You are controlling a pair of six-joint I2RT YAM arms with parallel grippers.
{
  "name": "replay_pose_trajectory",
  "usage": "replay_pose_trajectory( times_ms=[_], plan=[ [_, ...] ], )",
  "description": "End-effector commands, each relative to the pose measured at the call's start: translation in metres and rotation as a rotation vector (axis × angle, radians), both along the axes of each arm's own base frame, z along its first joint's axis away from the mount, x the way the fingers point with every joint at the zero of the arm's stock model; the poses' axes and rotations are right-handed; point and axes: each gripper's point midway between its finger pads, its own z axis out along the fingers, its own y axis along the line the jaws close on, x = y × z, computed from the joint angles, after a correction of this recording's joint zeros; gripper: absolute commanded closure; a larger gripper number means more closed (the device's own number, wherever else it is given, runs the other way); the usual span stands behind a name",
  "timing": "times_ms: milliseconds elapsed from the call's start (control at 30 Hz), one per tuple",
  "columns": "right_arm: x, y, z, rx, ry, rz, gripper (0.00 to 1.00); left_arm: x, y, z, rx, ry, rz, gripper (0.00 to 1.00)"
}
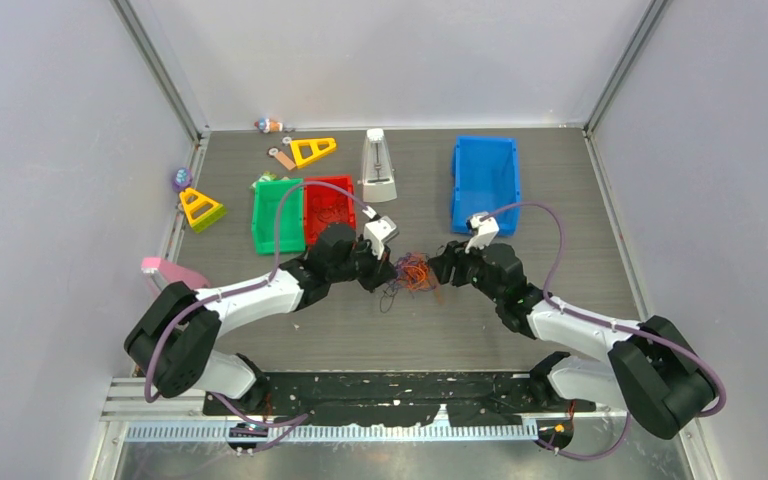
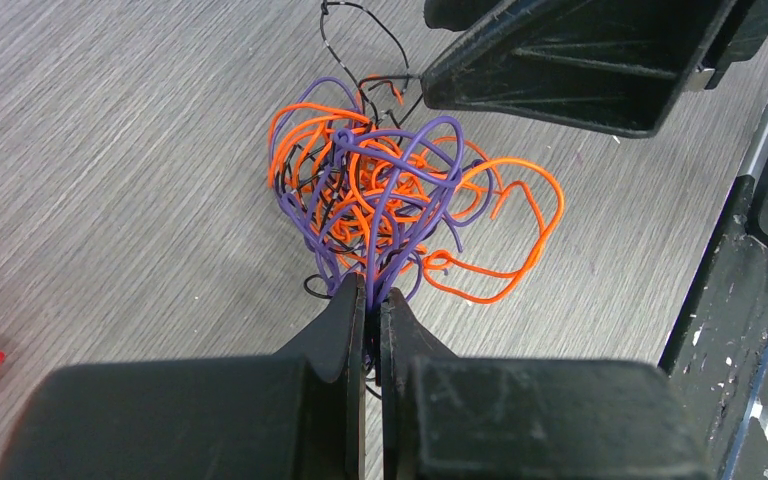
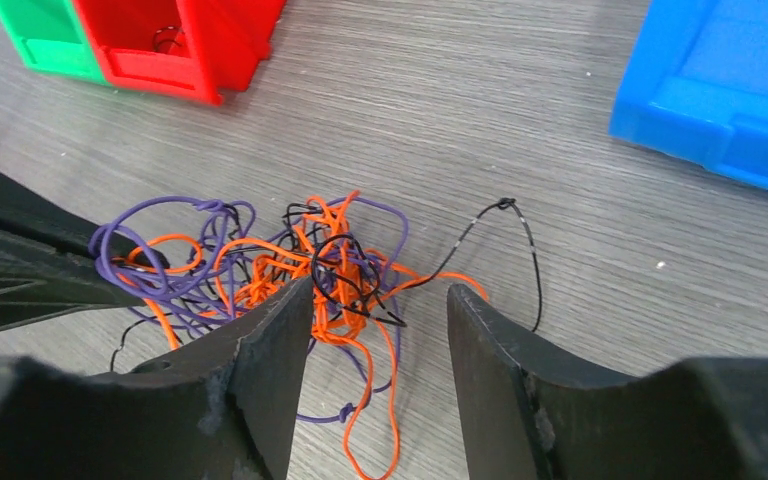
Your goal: Untangle the cables
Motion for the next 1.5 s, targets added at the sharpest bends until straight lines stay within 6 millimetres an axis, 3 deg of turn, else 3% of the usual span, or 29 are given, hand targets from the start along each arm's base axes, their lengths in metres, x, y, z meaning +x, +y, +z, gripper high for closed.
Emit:
replay_pose_trajectory(
  times_ms=[0, 333, 400, 533, 567, 633, 700, 833, 900, 1000, 1300, 1400, 1467],
  plan=[
    [0.015, -0.005, 0.021, -0.002, -0.058, -0.058, 0.44, 0.006, -0.009, 0.028, -0.062, -0.089, -0.021, 1.00],
    [0.013, 0.025, 0.006, -0.002, 0.019, 0.091, 0.42, 0.007, -0.010, 0.028, -0.061, -0.081, -0.024, 1.00],
    [0.014, 0.027, 0.007, 0.001, 0.019, 0.095, 0.48, 0.005, -0.010, 0.028, -0.064, -0.079, -0.030, 1.00],
    [0.018, 0.017, 0.012, -0.005, -0.004, 0.040, 0.77, 0.007, -0.008, 0.029, -0.062, -0.090, -0.013, 1.00],
    [0.023, 0.008, 0.013, -0.017, -0.013, -0.023, 0.87, 0.010, -0.006, 0.029, -0.057, -0.095, 0.003, 1.00],
    [0.029, -0.011, 0.014, -0.039, -0.019, -0.135, 0.94, 0.019, 0.002, 0.026, -0.028, -0.103, 0.070, 1.00],
    [0.033, -0.033, 0.013, -0.065, -0.020, -0.255, 0.94, 0.032, 0.017, 0.023, 0.023, -0.117, 0.180, 1.00],
    [0.030, -0.071, 0.027, -0.051, -0.066, -0.451, 0.95, 0.059, 0.070, 0.028, 0.104, -0.198, 0.500, 1.00],
    [0.026, -0.091, 0.031, -0.034, -0.090, -0.548, 0.95, 0.062, 0.098, 0.030, 0.103, -0.238, 0.634, 1.00],
    [0.017, -0.122, 0.030, -0.025, -0.106, -0.703, 0.95, 0.063, 0.123, 0.039, 0.067, -0.285, 0.755, 1.00],
    [-0.006, -0.176, 0.035, -0.025, -0.129, -0.971, 0.95, 0.064, 0.170, 0.051, 0.092, -0.350, 0.996, 1.00],
    [-0.011, -0.185, 0.039, -0.007, -0.146, -1.009, 0.95, 0.063, 0.173, 0.051, 0.093, -0.353, 1.006, 1.00],
    [-0.011, -0.181, 0.041, 0.002, -0.155, -0.972, 0.95, 0.063, 0.163, 0.052, 0.080, -0.352, 0.951, 1.00]
  ],
)
